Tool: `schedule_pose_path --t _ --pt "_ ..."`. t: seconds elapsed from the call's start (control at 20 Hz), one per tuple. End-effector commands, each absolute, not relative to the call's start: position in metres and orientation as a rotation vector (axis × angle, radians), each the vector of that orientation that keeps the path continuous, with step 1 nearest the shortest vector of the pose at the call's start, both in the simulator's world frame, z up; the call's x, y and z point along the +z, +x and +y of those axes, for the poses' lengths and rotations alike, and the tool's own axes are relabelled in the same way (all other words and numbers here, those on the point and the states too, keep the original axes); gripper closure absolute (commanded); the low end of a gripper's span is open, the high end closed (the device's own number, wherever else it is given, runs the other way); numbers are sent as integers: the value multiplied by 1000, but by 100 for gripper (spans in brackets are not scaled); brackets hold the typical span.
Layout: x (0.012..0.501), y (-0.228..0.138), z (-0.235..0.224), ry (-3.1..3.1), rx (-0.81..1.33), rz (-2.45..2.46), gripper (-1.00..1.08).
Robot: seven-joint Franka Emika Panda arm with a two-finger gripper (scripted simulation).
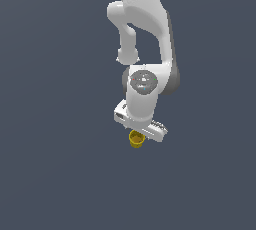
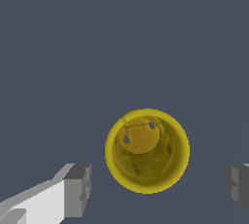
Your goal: Pick up the object and move it to a goal position.
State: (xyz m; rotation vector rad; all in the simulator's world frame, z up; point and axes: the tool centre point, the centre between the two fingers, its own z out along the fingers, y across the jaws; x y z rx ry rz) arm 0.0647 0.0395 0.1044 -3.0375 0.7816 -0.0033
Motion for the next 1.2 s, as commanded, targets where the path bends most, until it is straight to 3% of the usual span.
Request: schedule_pose_path --t 0.0,0.5,1.15 --pt "100 67 39 -3029 -2 826 -92" --pt "93 68 39 -3022 0 857 -92" --pt "46 68 39 -3021 0 863 -92"
